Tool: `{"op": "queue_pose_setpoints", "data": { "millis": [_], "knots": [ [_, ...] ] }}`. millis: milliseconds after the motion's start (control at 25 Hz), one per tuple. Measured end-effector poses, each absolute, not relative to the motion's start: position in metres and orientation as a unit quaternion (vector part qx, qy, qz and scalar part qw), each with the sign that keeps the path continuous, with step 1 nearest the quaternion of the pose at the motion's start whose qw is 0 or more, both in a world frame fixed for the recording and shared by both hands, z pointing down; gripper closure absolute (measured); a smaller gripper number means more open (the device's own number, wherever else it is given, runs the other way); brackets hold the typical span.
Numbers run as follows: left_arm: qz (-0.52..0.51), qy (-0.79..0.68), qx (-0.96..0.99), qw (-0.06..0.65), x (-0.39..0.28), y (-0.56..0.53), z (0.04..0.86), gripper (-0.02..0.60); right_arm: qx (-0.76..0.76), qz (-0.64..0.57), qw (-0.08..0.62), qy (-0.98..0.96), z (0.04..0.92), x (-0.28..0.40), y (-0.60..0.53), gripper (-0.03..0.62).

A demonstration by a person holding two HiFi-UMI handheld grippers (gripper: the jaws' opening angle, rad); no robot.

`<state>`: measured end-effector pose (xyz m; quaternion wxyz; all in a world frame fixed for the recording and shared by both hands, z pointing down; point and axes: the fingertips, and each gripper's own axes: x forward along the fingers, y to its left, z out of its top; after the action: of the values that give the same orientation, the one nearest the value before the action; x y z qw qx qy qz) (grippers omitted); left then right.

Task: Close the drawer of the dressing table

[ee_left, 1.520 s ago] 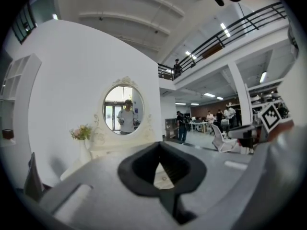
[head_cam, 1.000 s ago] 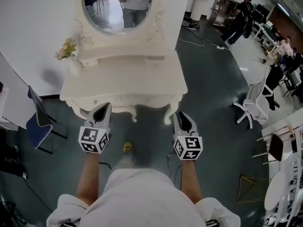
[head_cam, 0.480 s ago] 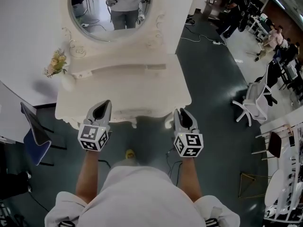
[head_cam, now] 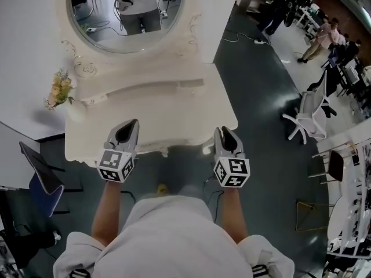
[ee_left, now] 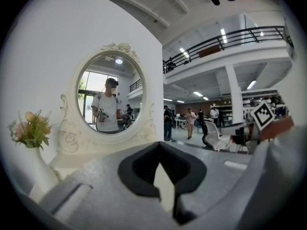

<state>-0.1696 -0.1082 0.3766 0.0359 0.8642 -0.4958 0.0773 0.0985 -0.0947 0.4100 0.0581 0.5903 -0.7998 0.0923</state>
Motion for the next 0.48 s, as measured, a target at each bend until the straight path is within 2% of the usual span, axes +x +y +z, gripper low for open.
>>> {"op": "queue_pose_setpoints", "data": {
  "millis": [480],
  "knots": [
    [0.077, -0.492, 0.865, 0.061, -0.171, -0.155, 0.399, 0.583, 0.587, 0.112, 0.067, -0.799, 0.426, 0.092, -0.144, 0.531]
  ]
}}
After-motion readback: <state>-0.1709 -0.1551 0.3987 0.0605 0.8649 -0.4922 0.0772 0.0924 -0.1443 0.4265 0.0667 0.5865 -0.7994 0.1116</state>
